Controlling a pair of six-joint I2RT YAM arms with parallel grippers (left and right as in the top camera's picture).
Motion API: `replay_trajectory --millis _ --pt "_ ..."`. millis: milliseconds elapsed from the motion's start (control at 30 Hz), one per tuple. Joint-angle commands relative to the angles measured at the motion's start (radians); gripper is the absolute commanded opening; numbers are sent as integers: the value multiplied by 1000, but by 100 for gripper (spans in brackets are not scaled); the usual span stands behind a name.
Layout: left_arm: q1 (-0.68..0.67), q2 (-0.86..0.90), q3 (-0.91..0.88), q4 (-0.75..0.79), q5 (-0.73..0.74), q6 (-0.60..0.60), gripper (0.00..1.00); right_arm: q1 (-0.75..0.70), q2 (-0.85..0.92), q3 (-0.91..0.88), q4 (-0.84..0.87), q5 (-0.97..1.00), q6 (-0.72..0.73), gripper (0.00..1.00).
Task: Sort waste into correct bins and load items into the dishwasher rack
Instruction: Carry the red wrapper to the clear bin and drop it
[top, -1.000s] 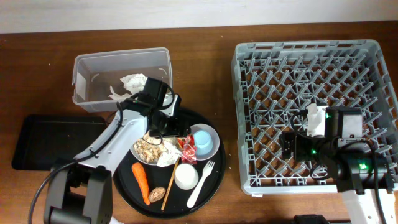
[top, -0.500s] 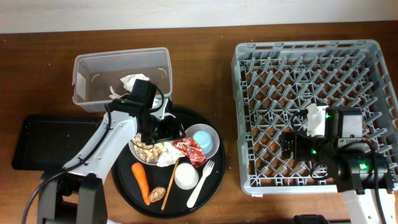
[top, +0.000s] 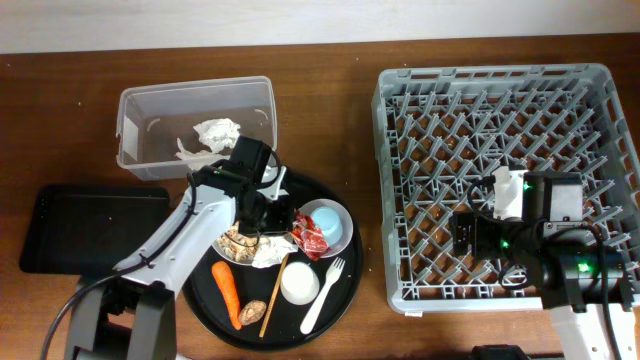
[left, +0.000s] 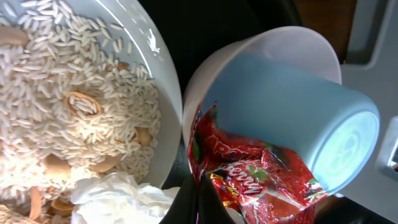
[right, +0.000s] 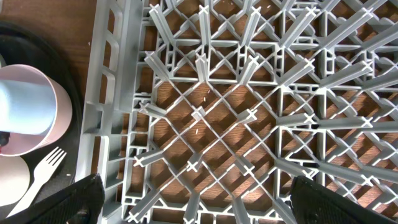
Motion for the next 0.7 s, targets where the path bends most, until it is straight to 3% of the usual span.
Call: replay_trajectory --millis 0,133,333,400,467,500,600,667 --pt "13 -34 61 -27 -89 35 1 5 0 17 0 -10 0 98" --pt "129 -134 214 -16 -296 35 1 5 0 17 0 -10 0 98" --pt "260 -49 225 335 -467 34 2 5 0 17 0 -10 0 98" --pt "261 37 225 384 -465 34 33 5 0 17 0 -10 0 99" --pt "261 49 225 385 -457 34 86 5 0 17 0 -10 0 98" --pt "261 34 231 385 -457 35 97 5 0 17 1 -10 0 98" --pt "261 -66 233 310 -333 35 95 5 0 17 0 -10 0 98" --pt "248 -135 232 132 -159 34 91 5 0 17 0 -10 0 98"
